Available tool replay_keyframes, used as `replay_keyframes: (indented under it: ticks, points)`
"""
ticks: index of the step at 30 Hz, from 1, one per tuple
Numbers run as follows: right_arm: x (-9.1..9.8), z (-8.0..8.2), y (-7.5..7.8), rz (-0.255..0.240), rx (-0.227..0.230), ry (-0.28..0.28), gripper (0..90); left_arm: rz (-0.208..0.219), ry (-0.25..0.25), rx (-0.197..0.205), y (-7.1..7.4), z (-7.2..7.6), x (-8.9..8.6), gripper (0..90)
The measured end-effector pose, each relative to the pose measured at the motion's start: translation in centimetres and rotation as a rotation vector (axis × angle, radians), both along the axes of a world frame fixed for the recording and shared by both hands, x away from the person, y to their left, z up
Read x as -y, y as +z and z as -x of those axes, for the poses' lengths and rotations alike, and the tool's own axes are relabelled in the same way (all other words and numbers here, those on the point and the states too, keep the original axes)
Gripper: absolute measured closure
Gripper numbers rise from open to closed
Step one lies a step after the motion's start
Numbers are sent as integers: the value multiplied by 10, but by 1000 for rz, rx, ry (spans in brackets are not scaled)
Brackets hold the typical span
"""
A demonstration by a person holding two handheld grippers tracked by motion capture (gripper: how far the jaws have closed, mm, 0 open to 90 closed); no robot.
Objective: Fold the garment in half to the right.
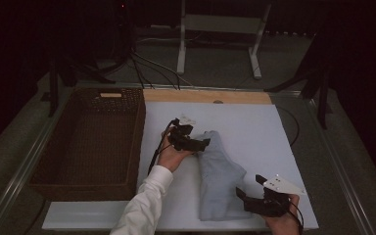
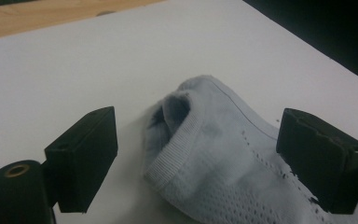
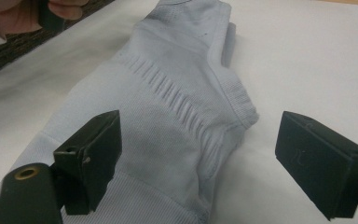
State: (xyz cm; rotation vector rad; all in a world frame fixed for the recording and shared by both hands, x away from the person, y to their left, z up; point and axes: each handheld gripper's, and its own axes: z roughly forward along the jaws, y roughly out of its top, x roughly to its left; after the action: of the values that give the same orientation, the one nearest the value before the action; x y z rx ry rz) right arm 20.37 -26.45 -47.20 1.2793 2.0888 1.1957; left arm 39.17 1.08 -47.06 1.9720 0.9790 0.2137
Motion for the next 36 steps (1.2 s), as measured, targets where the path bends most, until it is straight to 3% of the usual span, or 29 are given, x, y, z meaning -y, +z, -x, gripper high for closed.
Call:
replay_keyframes:
  ticks: [9,15,23,32,36]
  points:
    - [-1,2,-1,9,-2,3,146,-2,19,-19,-13,3,-9,111]
    - [-4,3,-2,47,-37,0,230,-4,20,-28,-15,4,-12,126]
    - [-12,0,-13,145,-123,-3,577,13,21,-57,-20,3,-18,162]
    - [-17,-2,-22,209,-193,21,834,11,16,-79,-26,0,-15,178]
    - [-18,-2,-22,227,-208,26,865,2,17,-90,-32,-2,-11,183]
